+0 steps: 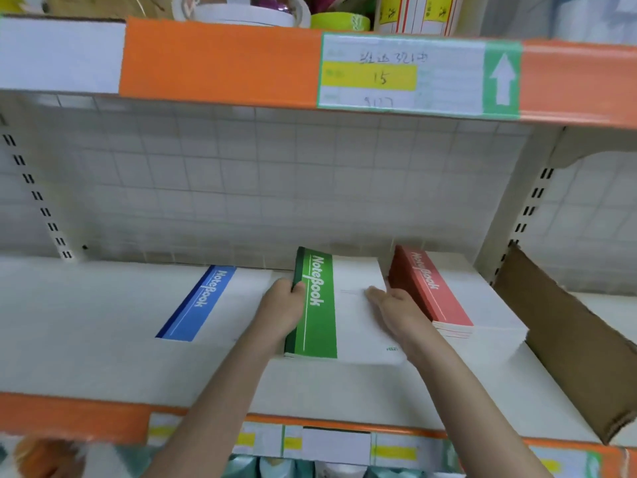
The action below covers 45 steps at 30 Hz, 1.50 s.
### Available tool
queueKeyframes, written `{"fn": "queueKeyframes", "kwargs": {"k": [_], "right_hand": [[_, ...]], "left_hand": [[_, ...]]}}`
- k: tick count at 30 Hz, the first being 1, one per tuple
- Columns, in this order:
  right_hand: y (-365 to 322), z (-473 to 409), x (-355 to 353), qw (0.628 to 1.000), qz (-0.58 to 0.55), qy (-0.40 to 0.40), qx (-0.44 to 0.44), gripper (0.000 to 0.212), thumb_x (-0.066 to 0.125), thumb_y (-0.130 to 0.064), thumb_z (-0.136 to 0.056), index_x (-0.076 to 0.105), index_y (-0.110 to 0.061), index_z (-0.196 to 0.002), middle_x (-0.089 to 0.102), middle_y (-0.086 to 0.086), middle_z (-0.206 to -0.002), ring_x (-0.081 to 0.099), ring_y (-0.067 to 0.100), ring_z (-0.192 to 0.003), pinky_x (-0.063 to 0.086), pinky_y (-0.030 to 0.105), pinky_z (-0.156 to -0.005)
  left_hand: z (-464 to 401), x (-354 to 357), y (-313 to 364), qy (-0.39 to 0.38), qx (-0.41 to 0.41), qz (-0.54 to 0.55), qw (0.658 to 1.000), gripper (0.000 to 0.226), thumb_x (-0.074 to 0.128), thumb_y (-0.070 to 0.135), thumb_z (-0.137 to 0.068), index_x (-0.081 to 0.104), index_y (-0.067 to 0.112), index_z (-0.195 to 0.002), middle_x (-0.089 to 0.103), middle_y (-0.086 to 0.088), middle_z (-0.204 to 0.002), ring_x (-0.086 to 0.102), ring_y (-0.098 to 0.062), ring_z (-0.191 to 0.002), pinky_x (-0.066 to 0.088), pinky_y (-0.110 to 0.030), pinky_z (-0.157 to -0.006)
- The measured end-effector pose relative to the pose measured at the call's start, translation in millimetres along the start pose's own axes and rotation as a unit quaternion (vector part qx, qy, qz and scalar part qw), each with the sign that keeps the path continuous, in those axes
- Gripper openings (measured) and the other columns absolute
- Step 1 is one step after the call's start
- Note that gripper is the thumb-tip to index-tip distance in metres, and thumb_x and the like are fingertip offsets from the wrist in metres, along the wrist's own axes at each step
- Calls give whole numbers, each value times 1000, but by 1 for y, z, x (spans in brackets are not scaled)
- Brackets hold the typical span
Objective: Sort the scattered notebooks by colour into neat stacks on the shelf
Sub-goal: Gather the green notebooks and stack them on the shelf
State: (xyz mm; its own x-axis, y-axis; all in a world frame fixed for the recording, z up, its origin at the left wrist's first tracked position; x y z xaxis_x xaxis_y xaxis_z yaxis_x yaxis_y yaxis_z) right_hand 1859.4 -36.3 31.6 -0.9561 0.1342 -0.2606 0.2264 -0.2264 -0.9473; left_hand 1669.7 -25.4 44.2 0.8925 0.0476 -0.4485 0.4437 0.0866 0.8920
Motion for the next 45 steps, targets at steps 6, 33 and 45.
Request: {"fn": "queueKeyframes", "kwargs": {"k": [6, 33, 45], "right_hand": [[-8, -32, -4, 1000, 10, 7, -16, 14, 53, -29, -95, 48, -16, -95, 49, -8, -79, 47, 4, -66, 33, 16, -44], [13, -78, 16, 999, 41, -4, -25, 43, 46, -25, -99, 41, -6, -138, 49, 3, -134, 47, 21, -122, 34, 21, -91], [23, -90, 21, 994, -82, -56, 41, 59, 44, -27, -99, 17, -24, -151, 31, 3, -152, 32, 25, -138, 25, 35, -114]], "left_hand": [[-34, 7, 11, 49, 55, -135, 988, 28, 42, 23, -100, 56, 6, -84, 60, -9, -82, 57, -22, -72, 39, -27, -54], [-72, 25, -7, 72, 62, -228, 969, 25, 38, 14, -100, 58, 3, -90, 47, -10, -99, 46, -16, -78, 36, -23, -67], [-83, 34, -30, -18, -81, 142, 986, 35, 33, 23, -104, 60, 17, -82, 65, 1, -74, 60, -12, -65, 41, -22, -57]]}}
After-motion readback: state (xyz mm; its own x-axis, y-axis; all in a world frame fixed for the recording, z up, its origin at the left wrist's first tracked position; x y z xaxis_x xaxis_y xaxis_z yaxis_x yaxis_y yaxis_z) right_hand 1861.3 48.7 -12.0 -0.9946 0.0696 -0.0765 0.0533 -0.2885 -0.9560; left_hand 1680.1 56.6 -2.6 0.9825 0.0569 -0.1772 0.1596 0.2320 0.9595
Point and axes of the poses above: each hand's wrist, its own z-axis away from the middle knuckle, its own x-axis out of the palm, y = z × x, the point moved 6 cm from there along -z, towards the middle knuckle
